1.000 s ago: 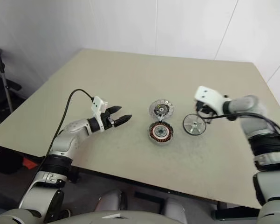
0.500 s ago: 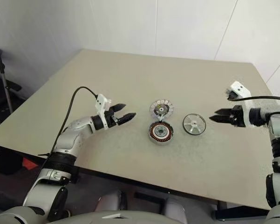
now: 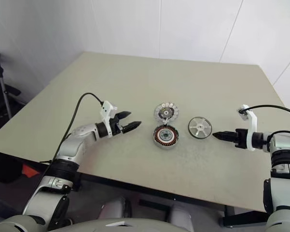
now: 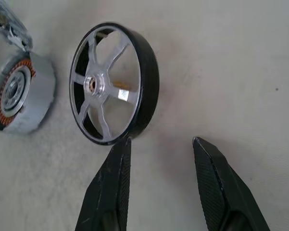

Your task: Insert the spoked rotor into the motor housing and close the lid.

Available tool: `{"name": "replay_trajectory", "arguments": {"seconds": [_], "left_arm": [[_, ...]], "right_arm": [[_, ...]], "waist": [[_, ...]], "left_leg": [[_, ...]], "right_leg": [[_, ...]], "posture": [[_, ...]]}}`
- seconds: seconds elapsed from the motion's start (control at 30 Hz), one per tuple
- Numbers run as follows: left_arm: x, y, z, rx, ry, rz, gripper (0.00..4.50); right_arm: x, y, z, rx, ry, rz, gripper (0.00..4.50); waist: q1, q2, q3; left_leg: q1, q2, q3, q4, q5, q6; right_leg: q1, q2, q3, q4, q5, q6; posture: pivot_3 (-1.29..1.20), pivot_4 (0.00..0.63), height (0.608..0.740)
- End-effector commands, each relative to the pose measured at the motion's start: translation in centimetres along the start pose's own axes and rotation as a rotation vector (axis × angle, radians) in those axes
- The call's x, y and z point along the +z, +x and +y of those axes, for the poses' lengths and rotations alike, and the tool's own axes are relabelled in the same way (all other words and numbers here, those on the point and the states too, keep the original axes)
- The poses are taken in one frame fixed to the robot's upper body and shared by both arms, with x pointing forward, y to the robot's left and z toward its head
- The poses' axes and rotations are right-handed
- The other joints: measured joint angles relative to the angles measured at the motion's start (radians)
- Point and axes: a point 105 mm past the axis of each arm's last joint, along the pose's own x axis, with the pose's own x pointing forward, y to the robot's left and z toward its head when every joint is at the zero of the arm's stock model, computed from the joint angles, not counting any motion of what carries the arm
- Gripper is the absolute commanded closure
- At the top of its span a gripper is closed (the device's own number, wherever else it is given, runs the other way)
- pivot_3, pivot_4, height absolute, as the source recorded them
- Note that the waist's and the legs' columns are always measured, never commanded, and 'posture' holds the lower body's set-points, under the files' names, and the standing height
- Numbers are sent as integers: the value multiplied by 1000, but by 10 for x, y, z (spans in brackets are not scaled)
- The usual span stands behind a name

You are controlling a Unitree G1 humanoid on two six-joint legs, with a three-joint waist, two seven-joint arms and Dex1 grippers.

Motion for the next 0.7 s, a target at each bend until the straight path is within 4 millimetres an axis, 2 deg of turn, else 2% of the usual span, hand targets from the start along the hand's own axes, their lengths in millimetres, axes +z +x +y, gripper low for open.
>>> {"name": "replay_trajectory", "arguments": {"seconds": [0.03, 0.23, 0.43, 0.57, 0.7], "left_arm": [[11, -1, -2, -11, 57, -22, 0], [7, -4, -1, -1, 66, -3, 0], [2, -7, 0, 8, 74, 16, 0], [-1, -6, -2, 2, 80, 27, 0], [-2, -5, -2, -1, 84, 31, 0]], "right_arm": [[10, 10, 5, 20, 38, -58, 2229], [5, 22, 6, 19, 70, -49, 2229], [16, 23, 15, 62, 91, -82, 2229], [26, 21, 10, 13, 119, -126, 2229], [27, 19, 2, -79, 22, -97, 2229]], "waist": [[-2, 0, 0], [-6, 0, 0], [-5, 0, 0], [-3, 0, 0], [-1, 0, 0]], "left_leg": [[0, 0, 0, 0, 0, 0], [4, 2, 1, 0, 1, -2], [6, 2, 1, 0, 1, -3], [5, 2, 1, -1, 1, -3], [3, 2, 1, -2, 1, -2]], "right_leg": [[0, 0, 0, 0, 0, 0], [1, 0, 0, 0, 0, 0], [3, 0, 0, 0, 0, 0], [1, 0, 0, 0, 0, 0], [0, 0, 0, 0, 0, 0]], "posture": [[0, 0, 740], [0, 0, 740], [0, 0, 740], [0, 0, 740], [0, 0, 740]]}}
